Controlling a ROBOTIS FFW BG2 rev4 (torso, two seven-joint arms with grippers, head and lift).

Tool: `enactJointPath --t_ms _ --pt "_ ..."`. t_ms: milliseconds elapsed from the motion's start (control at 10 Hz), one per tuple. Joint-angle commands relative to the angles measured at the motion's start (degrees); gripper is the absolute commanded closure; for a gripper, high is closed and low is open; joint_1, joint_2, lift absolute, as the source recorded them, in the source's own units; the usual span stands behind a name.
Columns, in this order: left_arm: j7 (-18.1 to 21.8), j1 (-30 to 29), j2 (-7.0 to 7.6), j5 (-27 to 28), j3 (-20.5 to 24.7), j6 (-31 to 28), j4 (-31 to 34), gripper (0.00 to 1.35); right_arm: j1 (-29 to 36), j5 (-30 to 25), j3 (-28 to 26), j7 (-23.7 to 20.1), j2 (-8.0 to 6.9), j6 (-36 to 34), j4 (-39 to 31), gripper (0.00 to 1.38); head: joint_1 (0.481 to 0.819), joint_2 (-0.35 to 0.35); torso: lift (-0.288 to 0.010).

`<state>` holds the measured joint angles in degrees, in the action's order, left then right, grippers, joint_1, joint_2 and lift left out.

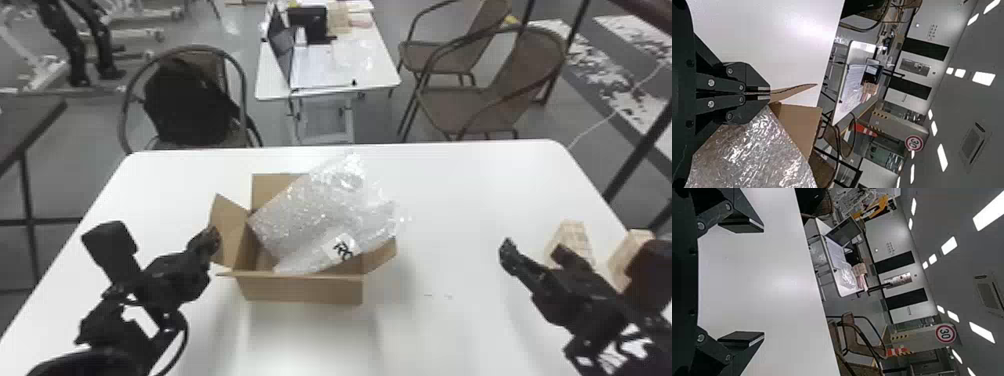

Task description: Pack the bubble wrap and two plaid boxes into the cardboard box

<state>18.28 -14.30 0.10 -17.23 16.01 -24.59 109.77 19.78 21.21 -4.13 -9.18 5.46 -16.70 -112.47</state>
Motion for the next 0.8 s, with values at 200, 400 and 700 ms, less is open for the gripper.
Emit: enactJointPath --t_ms 200,400,700 --pt "0.00 -0.29 -0.19 0.00 0.17 -0.11 0.27 1.19 3.25 -3.81 0.00 -0.13 -0.62 5.19 3.40 0.32 0.695 0.070 -0.090" --pt "0.09 -0.38 -0.25 0.00 0.25 -0.02 0.27 1.19 4.83 -6.54 0.00 0.31 -1.50 7.65 3.93 0.32 0.695 0.064 -0.090" --pt "0.35 -0.56 -0.25 0.00 0.60 -0.02 0.36 1.19 7.56 -12.78 -0.53 6.55 -2.47 10.38 3.84 0.32 0.695 0.044 -0.090"
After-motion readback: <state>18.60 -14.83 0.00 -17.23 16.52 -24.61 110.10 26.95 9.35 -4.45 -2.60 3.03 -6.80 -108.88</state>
